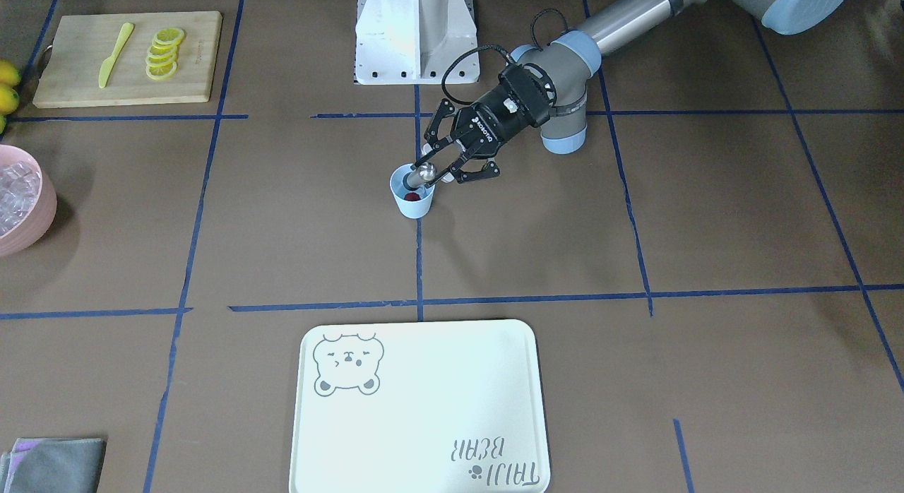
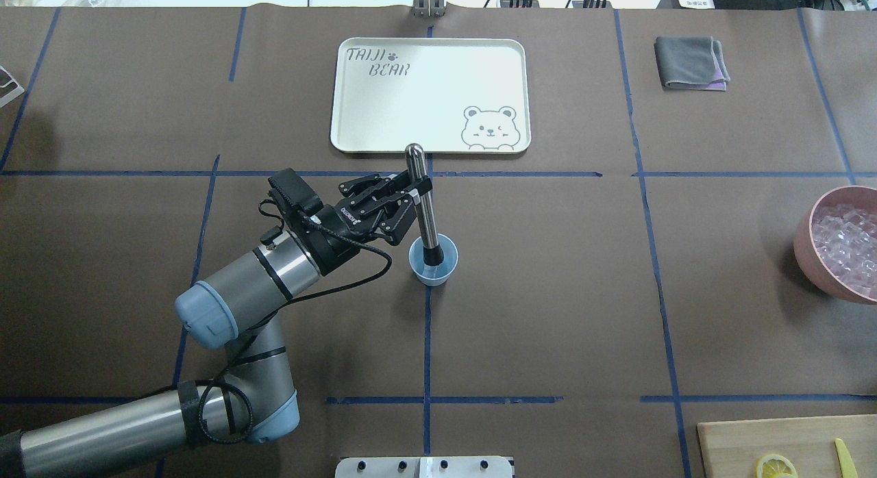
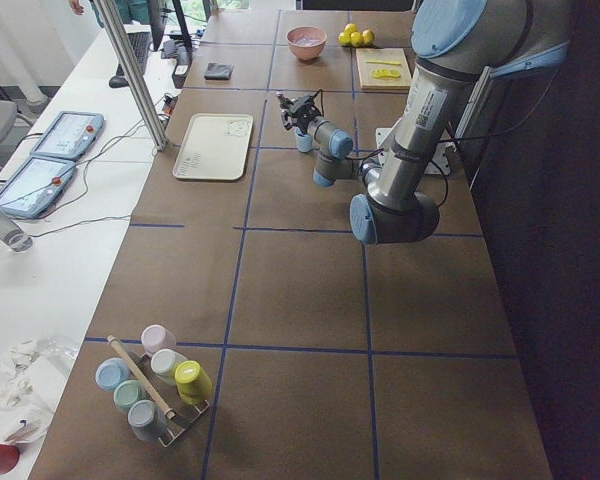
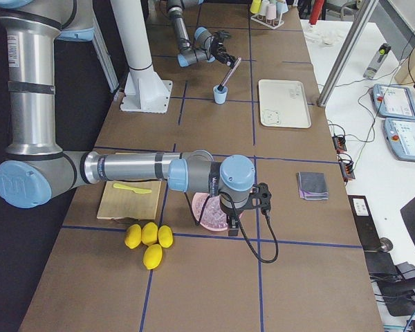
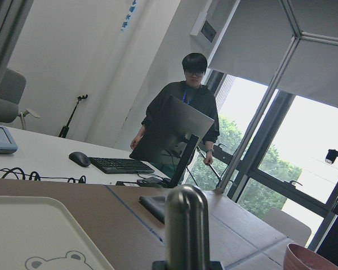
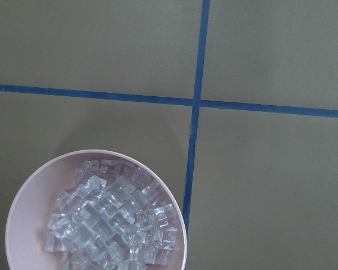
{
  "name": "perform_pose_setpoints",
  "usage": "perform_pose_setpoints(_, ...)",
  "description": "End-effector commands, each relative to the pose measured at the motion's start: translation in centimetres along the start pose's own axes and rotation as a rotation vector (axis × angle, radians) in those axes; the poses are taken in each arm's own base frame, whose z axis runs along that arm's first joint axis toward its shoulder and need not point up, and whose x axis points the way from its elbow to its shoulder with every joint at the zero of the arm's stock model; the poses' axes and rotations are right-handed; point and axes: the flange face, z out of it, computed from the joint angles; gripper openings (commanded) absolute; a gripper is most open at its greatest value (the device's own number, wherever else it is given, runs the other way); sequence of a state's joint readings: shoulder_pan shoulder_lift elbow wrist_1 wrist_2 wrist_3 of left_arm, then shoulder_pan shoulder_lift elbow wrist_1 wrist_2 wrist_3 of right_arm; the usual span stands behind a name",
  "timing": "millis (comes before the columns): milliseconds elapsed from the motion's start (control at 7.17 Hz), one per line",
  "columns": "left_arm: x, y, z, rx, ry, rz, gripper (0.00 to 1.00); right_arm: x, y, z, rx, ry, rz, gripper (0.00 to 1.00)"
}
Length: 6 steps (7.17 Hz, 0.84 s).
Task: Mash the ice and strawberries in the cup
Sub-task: 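Press the muddler down on the ice and strawberry in the cup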
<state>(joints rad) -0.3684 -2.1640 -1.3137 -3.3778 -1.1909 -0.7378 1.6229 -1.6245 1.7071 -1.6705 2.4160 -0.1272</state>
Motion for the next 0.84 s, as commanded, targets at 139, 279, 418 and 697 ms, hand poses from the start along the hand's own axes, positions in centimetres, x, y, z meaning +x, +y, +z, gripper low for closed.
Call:
perform_pose_setpoints(139, -0.58, 0.65, 0.02, -0.012, -0.013, 0.007, 0.00, 0.04, 0.07, 0.04, -0.001, 0.000, 0.001, 0.99)
perform_pose_setpoints(279, -0.73, 0.82, 0.02, -0.015, -0.016, 0.008, 0.00, 0.09, 0.09, 0.09, -0.002, 0.000, 0.002, 0.99)
perform_pose_setpoints(418, -0.76, 0.89, 0.08, -0.016, -0.017, 0.009, 0.00, 0.09, 0.09, 0.09, -0.002, 0.000, 0.002, 0.99)
perform_pose_setpoints(697, -0.82, 0.96, 0.09, -0.018, -0.019, 0.010, 0.00, 0.09, 0.09, 0.09, -0.002, 0.000, 0.002, 0.99)
